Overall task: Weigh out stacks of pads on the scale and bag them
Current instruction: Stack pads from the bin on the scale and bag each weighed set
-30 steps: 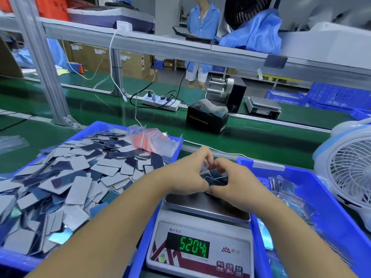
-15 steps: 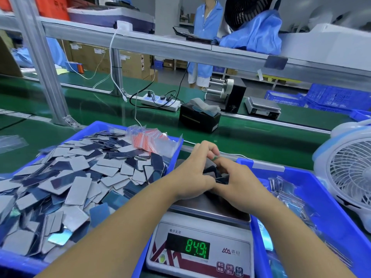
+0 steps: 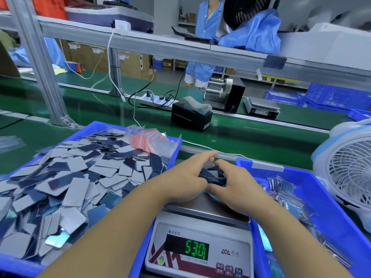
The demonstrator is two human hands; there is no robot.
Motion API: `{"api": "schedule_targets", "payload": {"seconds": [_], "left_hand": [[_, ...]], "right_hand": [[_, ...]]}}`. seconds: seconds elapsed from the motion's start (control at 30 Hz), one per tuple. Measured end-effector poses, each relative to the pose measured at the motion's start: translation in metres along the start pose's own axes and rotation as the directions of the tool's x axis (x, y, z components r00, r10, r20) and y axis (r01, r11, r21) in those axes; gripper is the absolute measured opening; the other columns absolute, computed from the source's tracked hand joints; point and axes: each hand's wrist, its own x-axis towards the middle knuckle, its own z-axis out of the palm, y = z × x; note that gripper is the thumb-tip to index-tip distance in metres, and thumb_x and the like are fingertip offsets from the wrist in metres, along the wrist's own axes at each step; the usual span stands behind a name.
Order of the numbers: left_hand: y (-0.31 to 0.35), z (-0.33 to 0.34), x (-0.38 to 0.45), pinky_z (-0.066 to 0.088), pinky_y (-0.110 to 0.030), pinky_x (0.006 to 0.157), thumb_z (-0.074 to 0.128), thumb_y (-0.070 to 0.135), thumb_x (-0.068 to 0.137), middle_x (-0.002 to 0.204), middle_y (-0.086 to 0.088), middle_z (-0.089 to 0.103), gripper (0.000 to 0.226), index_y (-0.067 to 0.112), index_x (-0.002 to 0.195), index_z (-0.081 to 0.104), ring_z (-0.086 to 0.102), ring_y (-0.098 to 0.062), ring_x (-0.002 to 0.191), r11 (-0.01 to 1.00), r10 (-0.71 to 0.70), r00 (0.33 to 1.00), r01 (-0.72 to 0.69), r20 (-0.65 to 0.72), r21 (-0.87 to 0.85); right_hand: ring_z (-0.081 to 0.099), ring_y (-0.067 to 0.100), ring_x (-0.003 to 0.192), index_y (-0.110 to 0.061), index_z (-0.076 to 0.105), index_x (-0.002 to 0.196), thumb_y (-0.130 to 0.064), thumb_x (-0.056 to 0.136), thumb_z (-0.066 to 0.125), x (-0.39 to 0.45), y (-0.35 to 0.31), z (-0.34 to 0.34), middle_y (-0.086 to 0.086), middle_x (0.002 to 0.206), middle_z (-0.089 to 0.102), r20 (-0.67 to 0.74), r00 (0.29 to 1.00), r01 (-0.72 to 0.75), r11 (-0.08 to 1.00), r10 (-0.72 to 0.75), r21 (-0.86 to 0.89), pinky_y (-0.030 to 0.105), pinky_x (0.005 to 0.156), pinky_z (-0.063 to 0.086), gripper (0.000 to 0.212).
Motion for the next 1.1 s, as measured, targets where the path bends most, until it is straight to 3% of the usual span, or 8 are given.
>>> {"api": "schedule_targets", "payload": {"seconds": [0.17,0.23,0.33,0.47,0.63,0.87,1.0,1.1], "left_hand": [[-0.004,0.001,0.004,0.037,-0.026,0.106,0.041,0.012,0.085,0.143,0.013,0.050,0.062,0.043,0.139,0.042,0.047,-0.003,0.130,0.994,0.022,0.994,-0.033,-0.106,-0.107],[-0.008,-0.004,0.005,0.044,-0.021,0.097,0.051,0.008,0.095,0.123,0.016,0.065,0.043,0.044,0.117,0.055,0.058,-0.001,0.115,0.985,0.022,0.979,-0.055,-0.201,-0.161],[-0.013,-0.016,0.005,0.049,-0.016,0.075,0.070,0.020,0.090,0.085,0.018,0.073,0.015,0.034,0.086,0.071,0.067,0.002,0.082,0.998,0.053,0.941,-0.055,-0.335,0.003],[-0.014,-0.021,0.004,0.049,-0.011,0.071,0.073,0.020,0.088,0.078,0.016,0.073,0.019,0.034,0.076,0.073,0.065,0.002,0.074,0.996,0.088,0.929,-0.079,-0.359,0.039],[-0.014,-0.034,0.003,0.053,-0.014,0.072,0.067,0.013,0.093,0.079,0.017,0.073,0.030,0.038,0.080,0.076,0.065,0.000,0.074,0.967,0.067,0.805,-0.199,-0.590,-0.162],[-0.015,-0.009,0.008,0.039,0.001,0.079,0.069,0.019,0.093,0.093,0.032,0.065,0.020,0.028,0.110,0.076,0.058,0.021,0.091,0.988,0.147,0.924,-0.117,-0.354,0.103],[-0.012,-0.011,0.007,0.043,-0.007,0.067,0.062,0.020,0.097,0.076,0.025,0.069,0.012,0.028,0.095,0.071,0.061,0.009,0.073,0.994,0.104,0.932,-0.110,-0.347,0.003],[-0.009,-0.011,0.002,0.048,-0.011,0.070,0.068,0.023,0.093,0.085,0.018,0.073,0.011,0.032,0.091,0.073,0.066,0.002,0.079,0.993,0.115,0.965,-0.112,-0.235,0.025]], "right_hand": [[0.053,-0.007,0.074,-0.037,0.053,0.087,-0.037,0.081,0.075,0.000,0.005,-0.004,-0.026,0.073,0.059,-0.021,0.999,-0.037,0.999,0.037,0.012,0.013,0.057,0.035,0.022],[0.054,-0.005,0.075,-0.035,0.056,0.087,-0.037,0.082,0.075,-0.001,0.006,-0.006,-0.029,0.079,0.060,-0.018,0.998,-0.056,0.998,0.057,0.029,0.014,0.056,0.034,0.019],[0.055,-0.003,0.074,-0.037,0.058,0.087,-0.036,0.081,0.075,-0.002,0.005,-0.007,-0.023,0.076,0.062,-0.017,0.997,-0.075,0.996,0.075,0.046,0.015,0.058,0.037,0.018],[0.055,-0.005,0.074,-0.038,0.058,0.084,-0.035,0.082,0.075,-0.002,0.006,-0.009,-0.030,0.080,0.061,0.010,0.997,-0.083,0.995,0.082,0.061,0.011,0.058,0.039,0.018],[0.058,-0.004,0.074,-0.035,0.062,0.088,-0.034,0.081,0.076,-0.002,0.015,-0.015,-0.025,0.079,0.064,0.021,0.989,-0.148,0.986,0.146,0.077,0.010,0.057,0.040,0.016],[0.057,0.001,0.075,-0.036,0.059,0.087,-0.037,0.078,0.077,-0.003,0.004,-0.008,-0.021,0.081,0.064,0.012,0.998,-0.062,0.997,0.062,0.050,0.013,0.062,0.042,0.019],[0.055,-0.003,0.088,-0.042,0.049,0.099,-0.039,0.078,0.078,-0.002,0.005,-0.007,-0.017,0.092,0.061,-0.032,0.989,-0.143,0.985,0.147,0.099,0.010,0.064,0.036,0.036],[0.054,-0.008,0.085,-0.041,0.054,0.096,-0.039,0.079,0.077,-0.002,0.003,-0.007,-0.021,0.088,0.060,-0.019,0.995,-0.101,0.994,0.102,0.033,0.007,0.064,0.037,0.029]]}}
